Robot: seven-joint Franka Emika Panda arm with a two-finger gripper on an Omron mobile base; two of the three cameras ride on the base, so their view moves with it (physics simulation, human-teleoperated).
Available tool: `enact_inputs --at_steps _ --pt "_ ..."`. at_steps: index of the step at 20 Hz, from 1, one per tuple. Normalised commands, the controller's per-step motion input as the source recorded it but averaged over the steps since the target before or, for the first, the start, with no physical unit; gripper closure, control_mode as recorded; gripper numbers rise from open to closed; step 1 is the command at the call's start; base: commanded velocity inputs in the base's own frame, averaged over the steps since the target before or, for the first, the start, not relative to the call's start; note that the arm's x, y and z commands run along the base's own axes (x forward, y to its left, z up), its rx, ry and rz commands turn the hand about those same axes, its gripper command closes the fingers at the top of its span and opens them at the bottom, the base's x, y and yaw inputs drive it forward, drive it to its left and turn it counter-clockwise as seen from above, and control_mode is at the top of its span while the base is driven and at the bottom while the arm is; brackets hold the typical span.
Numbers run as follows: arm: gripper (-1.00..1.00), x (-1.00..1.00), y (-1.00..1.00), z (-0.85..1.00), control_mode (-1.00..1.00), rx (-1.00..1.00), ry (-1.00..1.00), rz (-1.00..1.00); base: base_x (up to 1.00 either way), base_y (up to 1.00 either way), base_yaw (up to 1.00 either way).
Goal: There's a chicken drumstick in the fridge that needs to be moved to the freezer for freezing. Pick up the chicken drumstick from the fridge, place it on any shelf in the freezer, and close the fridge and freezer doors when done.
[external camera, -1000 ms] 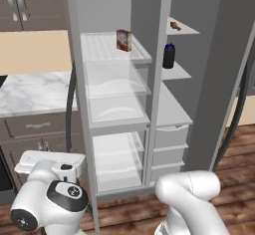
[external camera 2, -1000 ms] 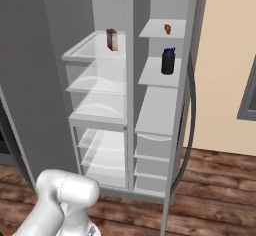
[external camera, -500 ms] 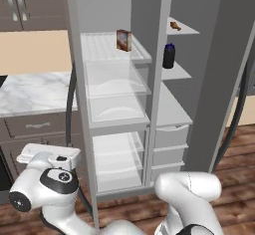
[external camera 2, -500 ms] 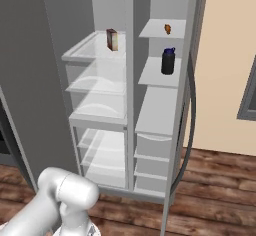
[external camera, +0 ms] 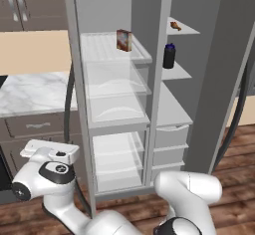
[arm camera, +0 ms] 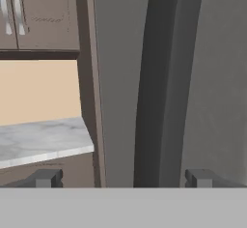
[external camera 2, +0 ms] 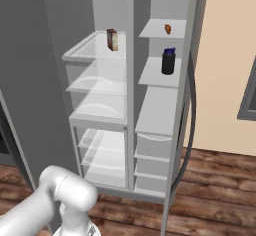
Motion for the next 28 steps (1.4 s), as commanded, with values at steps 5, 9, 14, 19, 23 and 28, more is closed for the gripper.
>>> enact_inputs --at_steps 5,9,14,19,23,28 --pt "-1.0 0.53 0.0 -0.25 -1.0 -0.01 0.02 -0.07 0.0 0.0 0.0" --pt "-1.0 0.59 -0.16 -0.15 -1.0 0.0 0.01 -0.08 0.0 0.0 0.0" --pt "-1.0 0.68 -0.61 -0.14 -1.0 0.0 0.0 -0.06 0.0 0.0 0.0" --pt "-1.0 0.49 -0.98 -0.11 -1.0 0.0 0.0 -0.05 0.0 0.0 0.0" --pt "-1.0 0.4 -1.0 -0.12 -1.0 0.0 0.01 -0.06 0.0 0.0 0.0" --pt "-1.0 0.46 -1.0 -0.07 -1.0 0.04 0.0 -0.06 0.0 0.0 0.0"
